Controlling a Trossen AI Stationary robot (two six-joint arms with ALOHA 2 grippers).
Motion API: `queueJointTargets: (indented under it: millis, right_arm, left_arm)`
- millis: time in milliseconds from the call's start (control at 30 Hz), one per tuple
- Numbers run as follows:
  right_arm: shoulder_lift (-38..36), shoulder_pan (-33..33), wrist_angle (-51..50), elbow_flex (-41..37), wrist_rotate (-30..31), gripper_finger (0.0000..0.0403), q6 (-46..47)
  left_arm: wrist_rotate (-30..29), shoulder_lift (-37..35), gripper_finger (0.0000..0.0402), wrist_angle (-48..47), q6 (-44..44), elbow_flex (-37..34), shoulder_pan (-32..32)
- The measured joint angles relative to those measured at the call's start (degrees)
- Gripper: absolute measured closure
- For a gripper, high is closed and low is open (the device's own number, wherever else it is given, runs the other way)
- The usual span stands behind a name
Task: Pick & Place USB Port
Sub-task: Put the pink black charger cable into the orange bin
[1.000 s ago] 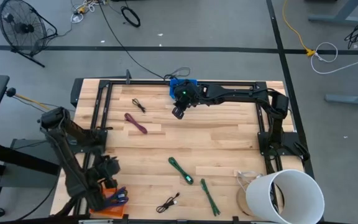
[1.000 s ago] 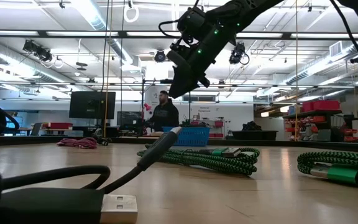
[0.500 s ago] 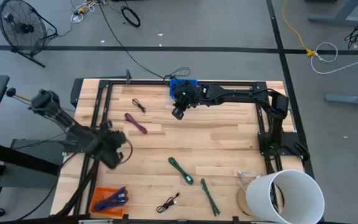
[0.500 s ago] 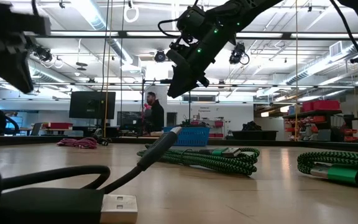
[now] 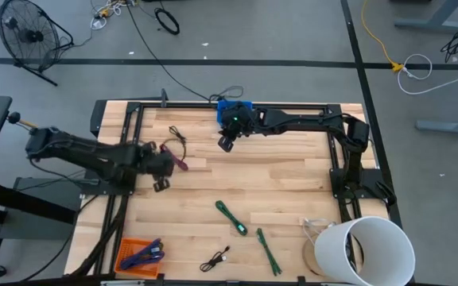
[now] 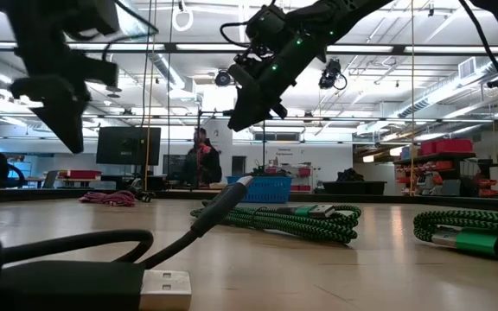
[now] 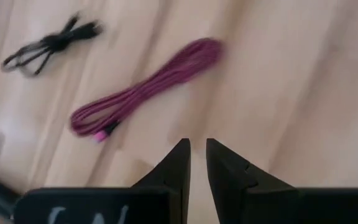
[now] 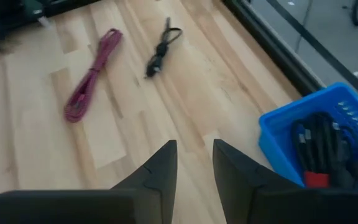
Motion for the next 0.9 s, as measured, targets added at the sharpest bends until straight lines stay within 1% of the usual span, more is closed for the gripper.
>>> queueJointTargets:
  millis: [100,200,300,433,500,567,600,700,733,833,900]
  right_arm:
    - [0.0,0.4,0.3,0.0,-1.6,0.0298,-0.2]
    - [0.0,0.8,0.3,0.0,-1.7,0.0298,-0.2]
    - [0.0,1.1,0.7,0.0,-1.7,0.0298,-0.4]
    - [0.0,1.4,1.1,0.0,-1.7,0.0298,-0.4]
    - [0.0,1.6,1.2,0.0,-1.7,0.0298,-0.5]
    - [0.0,1.6,1.2,0.0,-1.7,0.0298,-0.8]
    - [0.0,1.7,1.2,0.0,-1.7,0.0298,-1.0]
    - [0.0,1.7,0.8,0.0,-2.2,0.0298,-1.0]
    - [0.0,1.8,0.6,0.0,-2.7,0.0298,-0.8]
    - [0.0,2.0,0.2,0.0,-3.1,0.0298,-0.8]
    - [0.0,2.1,-0.1,0.0,-3.2,0.0298,-0.8]
  left_arm:
    - [1.6,1.5,0.0347,1.1,1.3,0.0,6.5]
    - [6.6,3.6,0.0347,3.9,5.2,0.0,11.7]
    - [10.4,6.6,0.0347,5.3,7.8,0.0,15.8]
    - [12.7,10.5,0.0346,6.4,9.5,0.3,19.6]
    - [14.4,12.1,0.0346,7.9,11.6,1.4,20.1]
    - [15.3,13.2,0.0346,10.9,17.2,3.1,19.5]
    - [14.2,13.6,0.0346,11.5,20.6,3.8,19.0]
    - [8.0,14.8,0.0346,10.7,29.8,4.4,17.1]
    - [6.7,15.1,0.0346,10.2,33.4,4.4,16.7]
    - [7.9,15.4,0.0346,8.6,43.6,4.4,16.3]
    - [8.5,15.6,0.0346,8.9,48.2,4.4,16.4]
